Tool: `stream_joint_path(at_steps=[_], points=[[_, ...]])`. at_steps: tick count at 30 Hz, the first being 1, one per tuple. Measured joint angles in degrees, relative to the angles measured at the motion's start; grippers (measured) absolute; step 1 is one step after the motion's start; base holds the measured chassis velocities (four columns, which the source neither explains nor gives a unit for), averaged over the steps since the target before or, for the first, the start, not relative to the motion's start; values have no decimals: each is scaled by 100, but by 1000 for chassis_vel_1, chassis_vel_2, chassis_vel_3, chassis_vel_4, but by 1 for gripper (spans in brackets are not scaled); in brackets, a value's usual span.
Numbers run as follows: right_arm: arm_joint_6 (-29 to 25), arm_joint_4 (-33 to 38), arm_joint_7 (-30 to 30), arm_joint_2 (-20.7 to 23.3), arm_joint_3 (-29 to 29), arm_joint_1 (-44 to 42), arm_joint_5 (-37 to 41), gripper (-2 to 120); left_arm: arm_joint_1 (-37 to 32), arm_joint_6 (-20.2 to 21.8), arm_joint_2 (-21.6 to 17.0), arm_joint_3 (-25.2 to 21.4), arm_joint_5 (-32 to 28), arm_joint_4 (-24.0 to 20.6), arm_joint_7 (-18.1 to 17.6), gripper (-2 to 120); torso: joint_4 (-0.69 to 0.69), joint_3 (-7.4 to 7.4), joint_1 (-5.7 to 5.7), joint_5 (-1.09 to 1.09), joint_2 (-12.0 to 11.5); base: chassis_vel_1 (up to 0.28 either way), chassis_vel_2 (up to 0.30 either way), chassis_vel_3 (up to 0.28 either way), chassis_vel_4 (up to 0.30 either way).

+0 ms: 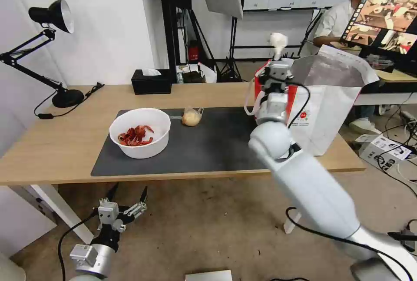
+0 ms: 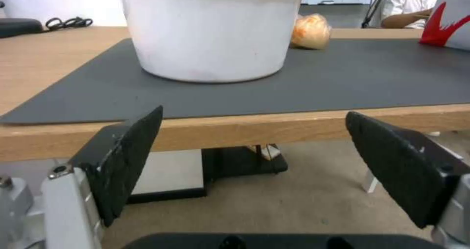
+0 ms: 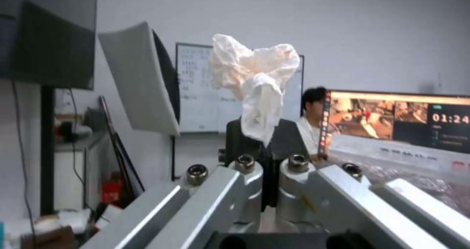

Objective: Pick up the trash from the table and place it into the takeout bag.

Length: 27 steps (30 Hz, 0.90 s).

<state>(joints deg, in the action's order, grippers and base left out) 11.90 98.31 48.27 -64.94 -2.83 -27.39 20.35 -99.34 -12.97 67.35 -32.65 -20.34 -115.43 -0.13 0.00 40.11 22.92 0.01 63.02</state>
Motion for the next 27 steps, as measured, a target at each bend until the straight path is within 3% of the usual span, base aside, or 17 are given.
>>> stream_joint_path(at_steps=[4, 7, 9, 13, 15, 26, 27], points=[[335, 62, 48, 162, 9, -23, 203, 0, 10, 0, 8, 47, -1, -1, 1, 100, 0, 0, 1, -1, 0, 0, 0, 0, 0], [473, 107, 101, 195, 23, -90, 305, 7, 9, 0, 12, 66, -1, -17, 9, 100, -1, 0, 0, 0, 0, 0, 0, 0, 0], [623, 185, 117, 226, 64, -135, 417, 18, -22, -1, 12, 65, -1, -34, 17, 100, 0, 0, 0, 0, 0, 0, 0, 0, 0], [823, 297, 154, 289, 79, -141, 596, 28, -53, -6, 10, 42, -1, -51, 18, 100, 0, 0, 0, -1, 0, 0, 0, 0, 0], [926, 367, 164, 362, 92, -137, 689, 40, -88, -9, 14, 25, -1, -92, 19, 100, 0, 0, 0, -1, 0, 0, 0, 0, 0], [956, 492, 112, 516, 143, -165, 828, 76, -169, -5, 28, -14, -2, -228, 22, 100, 0, 0, 0, -1, 0, 0, 0, 0, 0], [946, 512, 101, 528, 149, -195, 843, 85, -170, 2, 24, -28, -7, -252, 22, 100, 0, 0, 0, -1, 0, 0, 0, 0, 0]])
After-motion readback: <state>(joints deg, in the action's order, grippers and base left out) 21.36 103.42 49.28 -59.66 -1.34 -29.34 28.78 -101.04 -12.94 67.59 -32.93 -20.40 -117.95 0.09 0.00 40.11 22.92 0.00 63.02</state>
